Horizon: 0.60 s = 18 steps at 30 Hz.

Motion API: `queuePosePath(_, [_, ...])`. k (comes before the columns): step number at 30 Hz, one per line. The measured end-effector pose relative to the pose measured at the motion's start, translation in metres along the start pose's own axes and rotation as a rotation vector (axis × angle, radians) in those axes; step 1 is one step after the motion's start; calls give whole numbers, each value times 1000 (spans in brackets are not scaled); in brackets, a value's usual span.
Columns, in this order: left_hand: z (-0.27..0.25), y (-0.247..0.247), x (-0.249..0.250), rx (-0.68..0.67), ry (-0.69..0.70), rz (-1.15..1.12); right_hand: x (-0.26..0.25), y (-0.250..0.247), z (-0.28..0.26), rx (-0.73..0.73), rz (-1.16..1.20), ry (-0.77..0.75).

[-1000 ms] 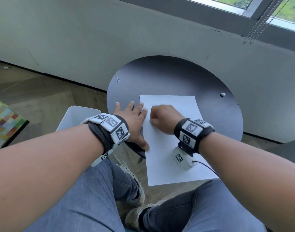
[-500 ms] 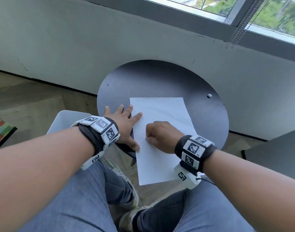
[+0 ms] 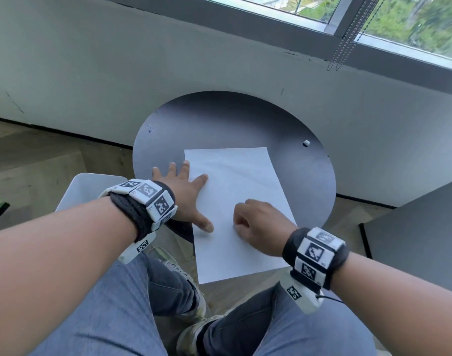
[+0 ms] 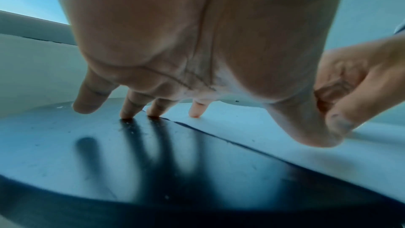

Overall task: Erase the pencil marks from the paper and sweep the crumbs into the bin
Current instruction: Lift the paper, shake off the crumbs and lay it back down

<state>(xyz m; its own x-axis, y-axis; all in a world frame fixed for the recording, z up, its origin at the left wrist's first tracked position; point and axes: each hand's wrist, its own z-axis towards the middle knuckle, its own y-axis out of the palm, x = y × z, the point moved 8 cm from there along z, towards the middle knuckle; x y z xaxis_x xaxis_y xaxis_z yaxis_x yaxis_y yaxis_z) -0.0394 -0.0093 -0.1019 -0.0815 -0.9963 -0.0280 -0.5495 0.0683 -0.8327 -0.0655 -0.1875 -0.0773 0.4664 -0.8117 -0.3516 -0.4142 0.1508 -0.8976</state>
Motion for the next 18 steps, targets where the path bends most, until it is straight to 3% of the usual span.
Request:
queuePosePath(4, [1, 3, 3, 25, -7, 18, 22, -4, -9, -29, 12, 21])
queuePosePath(11, [1, 4, 2, 38, -8, 22, 123, -59, 16, 157, 8, 400])
queuePosePath(14, [-1, 5, 2, 33, 3, -18, 121, -66, 19, 209, 57, 460])
queuePosePath(18, [-8, 6, 7, 56, 32, -77, 102, -56, 21, 206, 342, 472])
